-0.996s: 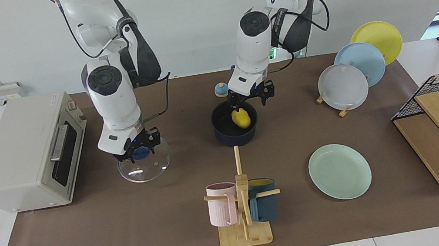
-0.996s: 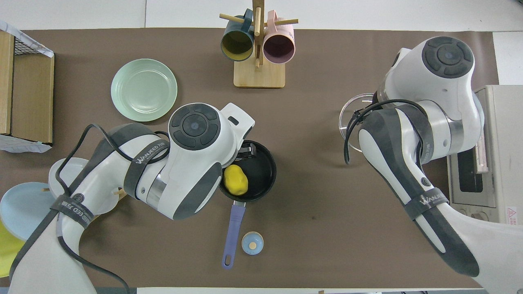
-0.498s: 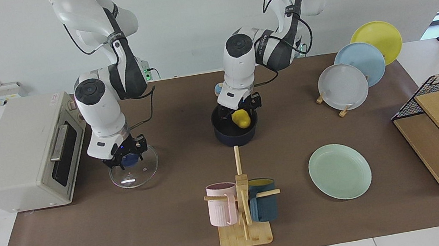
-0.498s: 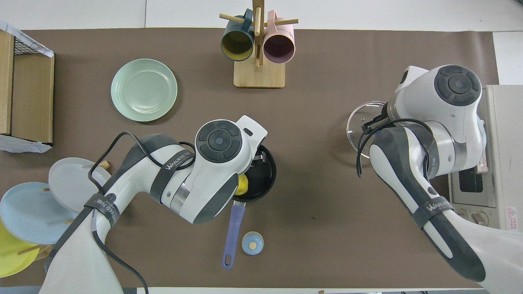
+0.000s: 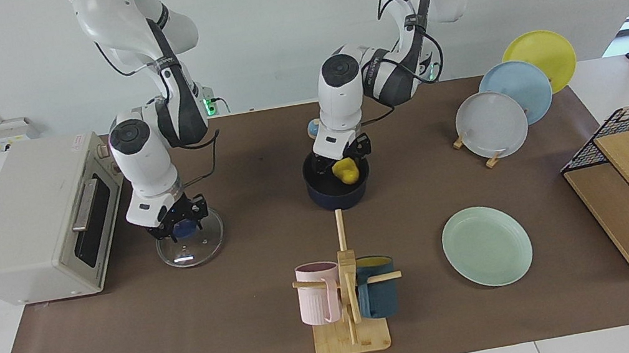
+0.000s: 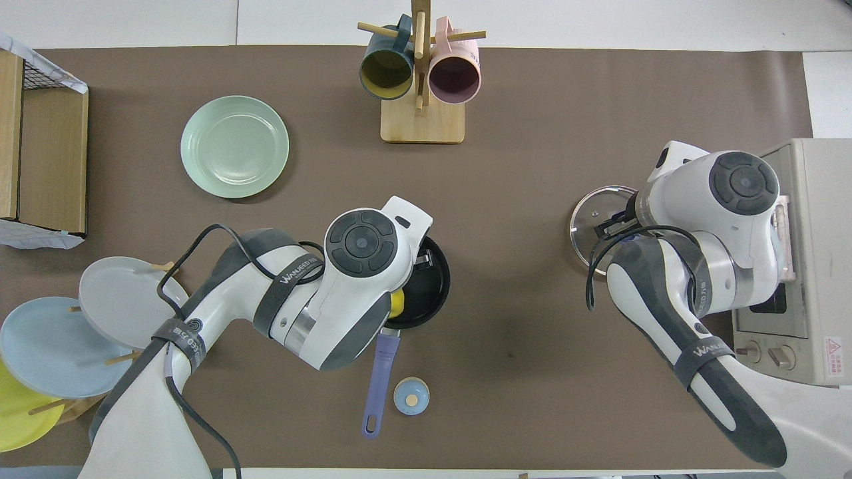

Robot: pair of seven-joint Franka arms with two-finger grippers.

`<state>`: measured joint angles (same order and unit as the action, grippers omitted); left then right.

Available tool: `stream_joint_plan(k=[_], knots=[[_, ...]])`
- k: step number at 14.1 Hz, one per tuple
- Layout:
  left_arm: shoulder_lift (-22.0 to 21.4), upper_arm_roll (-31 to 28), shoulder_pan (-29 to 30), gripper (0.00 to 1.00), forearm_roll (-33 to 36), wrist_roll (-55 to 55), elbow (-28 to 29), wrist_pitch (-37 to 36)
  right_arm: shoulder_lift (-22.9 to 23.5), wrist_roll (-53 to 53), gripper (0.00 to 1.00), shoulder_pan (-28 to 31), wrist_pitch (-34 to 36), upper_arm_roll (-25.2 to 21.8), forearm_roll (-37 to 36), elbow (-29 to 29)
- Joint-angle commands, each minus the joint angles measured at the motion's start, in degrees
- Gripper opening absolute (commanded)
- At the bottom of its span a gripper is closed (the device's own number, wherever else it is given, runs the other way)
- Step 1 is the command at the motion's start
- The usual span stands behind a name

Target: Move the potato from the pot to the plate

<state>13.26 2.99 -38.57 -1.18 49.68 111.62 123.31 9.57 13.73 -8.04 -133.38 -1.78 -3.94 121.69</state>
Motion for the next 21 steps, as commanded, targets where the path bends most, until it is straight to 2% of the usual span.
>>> stream_joint_plan(k=[1, 3, 5, 7, 12, 14, 16, 19, 21], knots=[[-0.87, -0.79, -1.59, 1.00, 0.48, 2.52, 2.02, 1.84, -2.36, 1.30, 0.63, 1.01, -2.75, 0.72, 0.60, 3.63], [-0.70, -0.79, -1.86, 1.00, 0.48, 2.88, 2.11, 1.67, -2.36, 1.39, 0.65, 1.01, -4.17, 0.72, 0.60, 4.34], [-0.61, -0.79, -2.03, 1.00, 0.48, 3.06, 2.20, 1.05, -2.36, 1.21, 1.00, 1.01, -3.82, 0.72, 0.60, 3.82], [-0.34, -0.79, -2.65, 1.00, 0.48, 3.76, 2.20, 1.23, -2.36, 1.21, 1.00, 1.01, -1.46, 0.72, 0.60, 1.55], [1.06, -0.88, -3.70, 1.00, 0.48, 5.95, 2.11, 1.84, -2.36, -1.51, 1.00, -1.36, 17.24, 0.90, 0.78, -13.73], [1.15, -0.88, -4.23, 1.00, 0.48, 6.66, 2.20, 3.51, -2.45, -3.52, 1.00, -1.45, 24.36, 0.81, 4.45, -19.36], [1.24, -0.88, -4.32, 1.00, 0.48, 6.66, 2.20, 3.60, -2.89, -5.63, 1.00, -1.45, 29.73, 0.81, 5.17, -23.94], [1.41, -0.88, -4.32, 1.00, 0.48, 7.27, 2.20, 3.69, -4.64, -6.43, 1.00, -1.45, 32.56, 0.90, 5.17, -25.10], [2.11, -0.88, -4.32, 1.00, 0.48, 10.34, 2.11, 6.66, -6.22, -6.43, 1.00, -1.45, 34.14, 0.81, 5.09, -25.10]])
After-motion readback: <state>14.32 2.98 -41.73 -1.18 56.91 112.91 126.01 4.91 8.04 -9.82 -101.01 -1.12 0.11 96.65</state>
